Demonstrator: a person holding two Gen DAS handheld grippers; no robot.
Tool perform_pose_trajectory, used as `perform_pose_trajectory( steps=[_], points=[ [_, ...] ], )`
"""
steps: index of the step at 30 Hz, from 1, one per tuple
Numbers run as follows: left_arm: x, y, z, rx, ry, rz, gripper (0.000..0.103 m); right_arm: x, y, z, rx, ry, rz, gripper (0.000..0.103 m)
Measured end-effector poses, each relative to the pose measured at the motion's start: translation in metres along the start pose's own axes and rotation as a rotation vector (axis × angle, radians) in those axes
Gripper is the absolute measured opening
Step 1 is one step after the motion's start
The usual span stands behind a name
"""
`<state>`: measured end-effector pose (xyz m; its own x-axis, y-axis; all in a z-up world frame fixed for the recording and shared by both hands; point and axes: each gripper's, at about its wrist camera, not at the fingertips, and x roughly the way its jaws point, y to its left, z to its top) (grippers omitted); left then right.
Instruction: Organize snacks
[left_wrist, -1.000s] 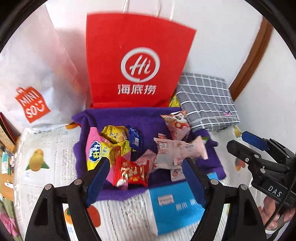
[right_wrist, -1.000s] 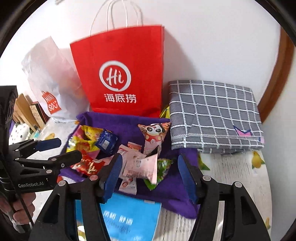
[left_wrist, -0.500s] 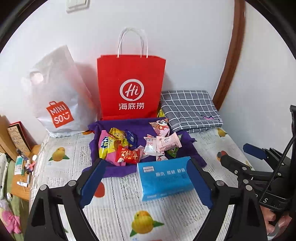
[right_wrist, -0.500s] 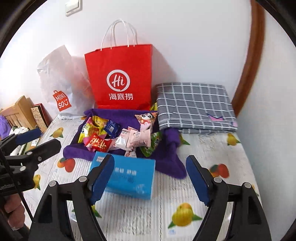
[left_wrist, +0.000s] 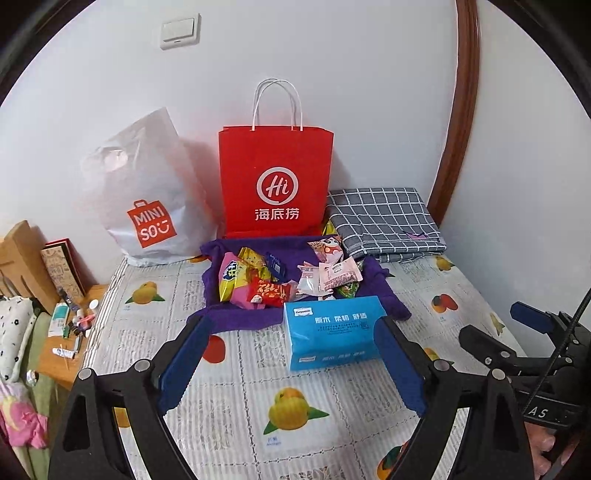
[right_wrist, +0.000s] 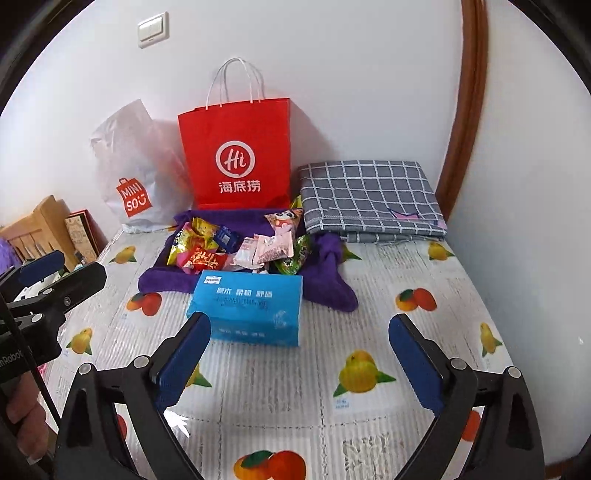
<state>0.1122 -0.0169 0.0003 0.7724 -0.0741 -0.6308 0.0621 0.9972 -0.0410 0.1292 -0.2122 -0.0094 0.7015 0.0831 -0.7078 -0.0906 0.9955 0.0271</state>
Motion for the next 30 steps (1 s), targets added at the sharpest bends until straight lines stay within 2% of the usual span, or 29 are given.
perform_pose_trajectory(
  steps=[30],
  points=[
    [-0.008, 0.001, -0.008, -0.002, -0.004, 0.010, 0.090, -0.017, 0.000, -0.008, 0.011, -0.025, -0.011, 0.096]
  ],
)
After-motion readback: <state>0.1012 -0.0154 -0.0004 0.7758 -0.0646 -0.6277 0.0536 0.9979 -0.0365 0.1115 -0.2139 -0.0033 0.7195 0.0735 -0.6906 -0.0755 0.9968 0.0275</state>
